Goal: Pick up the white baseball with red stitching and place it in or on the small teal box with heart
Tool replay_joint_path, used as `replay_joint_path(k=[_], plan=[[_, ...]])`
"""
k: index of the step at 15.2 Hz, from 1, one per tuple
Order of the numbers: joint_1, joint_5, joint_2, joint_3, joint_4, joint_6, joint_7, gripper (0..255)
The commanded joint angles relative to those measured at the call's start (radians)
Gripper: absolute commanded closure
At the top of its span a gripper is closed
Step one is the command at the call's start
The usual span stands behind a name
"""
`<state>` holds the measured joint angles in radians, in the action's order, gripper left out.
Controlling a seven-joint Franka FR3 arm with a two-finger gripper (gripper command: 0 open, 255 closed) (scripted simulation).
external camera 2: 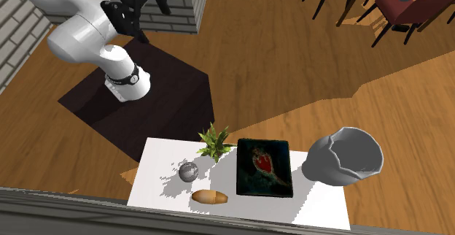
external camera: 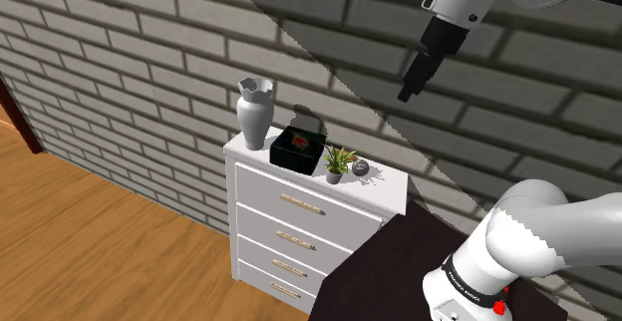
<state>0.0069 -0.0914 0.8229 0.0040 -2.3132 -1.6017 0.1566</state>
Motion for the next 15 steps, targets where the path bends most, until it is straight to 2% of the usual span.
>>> replay_joint_path(k=[1,8,15], plan=[[0.000,0.000,0.000,0.000,0.000,0.000,0.000,0],[-0.029,0.035,-0.106,-0.059,-0.121,-0.191,0.066,0],[-0.056,0.060,-0.275,-0.120,-0.187,-0.391,0.132,0]])
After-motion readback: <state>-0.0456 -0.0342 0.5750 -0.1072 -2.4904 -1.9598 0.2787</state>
